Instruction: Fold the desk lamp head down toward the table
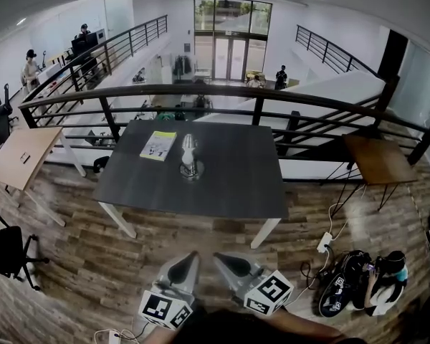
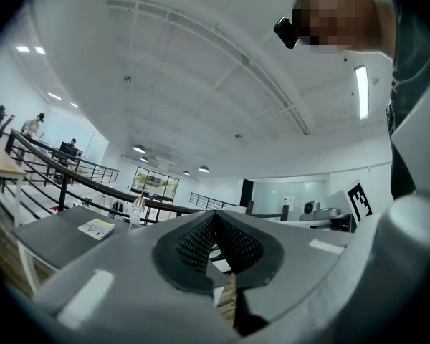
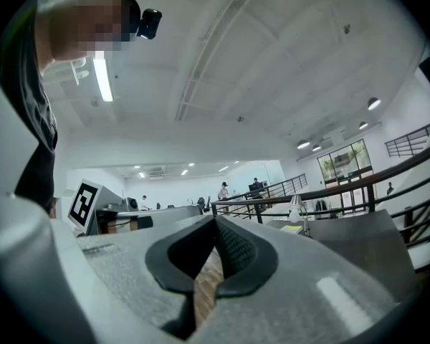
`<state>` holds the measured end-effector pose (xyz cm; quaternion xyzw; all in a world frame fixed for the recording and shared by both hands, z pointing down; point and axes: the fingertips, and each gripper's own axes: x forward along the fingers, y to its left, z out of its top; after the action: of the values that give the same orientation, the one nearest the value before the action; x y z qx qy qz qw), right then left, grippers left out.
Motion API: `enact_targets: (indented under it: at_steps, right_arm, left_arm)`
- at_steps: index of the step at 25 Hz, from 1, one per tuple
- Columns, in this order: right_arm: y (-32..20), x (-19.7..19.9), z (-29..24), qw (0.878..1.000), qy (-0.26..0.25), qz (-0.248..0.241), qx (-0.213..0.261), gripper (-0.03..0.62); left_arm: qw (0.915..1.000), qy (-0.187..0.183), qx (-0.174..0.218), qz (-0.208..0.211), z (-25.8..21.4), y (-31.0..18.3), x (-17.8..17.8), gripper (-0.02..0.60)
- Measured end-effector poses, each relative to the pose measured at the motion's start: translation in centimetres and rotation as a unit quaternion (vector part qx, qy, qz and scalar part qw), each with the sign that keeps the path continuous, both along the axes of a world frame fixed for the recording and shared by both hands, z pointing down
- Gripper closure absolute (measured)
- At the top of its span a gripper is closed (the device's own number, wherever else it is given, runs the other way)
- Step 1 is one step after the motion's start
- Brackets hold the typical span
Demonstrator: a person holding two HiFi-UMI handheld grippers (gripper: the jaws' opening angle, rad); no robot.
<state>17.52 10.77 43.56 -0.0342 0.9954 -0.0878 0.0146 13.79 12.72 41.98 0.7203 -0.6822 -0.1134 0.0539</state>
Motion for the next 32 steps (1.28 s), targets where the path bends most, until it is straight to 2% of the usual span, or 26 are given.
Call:
enact_targets:
  at_steps: [11, 16, 23, 32]
  right_arm:
    - [-2.0, -10.0, -0.4, 1.0, 0.002, 0.01, -0.003, 0.592]
    - [-2.1, -13.9, -0.4, 1.0, 0.006, 0.012, -0.003, 0.592]
    - [-1.9, -17.7, 0.2, 1.0, 0.011, 0.017, -0.006, 0.592]
    - [-3.3, -20.3, 0.8, 0.999, 0.02, 0.026, -0.019, 0.592]
  left_arm:
    - [0.9997, -0.011, 0.005, 0.019, -0.5, -1.8, -8.9, 0.58]
    - [0.9999, -0.004, 0.003, 0.011, -0.4, -1.7, -13.9, 0.58]
    - [0.9992, -0.003, -0.007, 0.04, 0.6, -2.0, -16.3, 0.58]
    - [0.9987, 0.008, -0.02, 0.045, 2.0, -3.3, -19.3, 0.58]
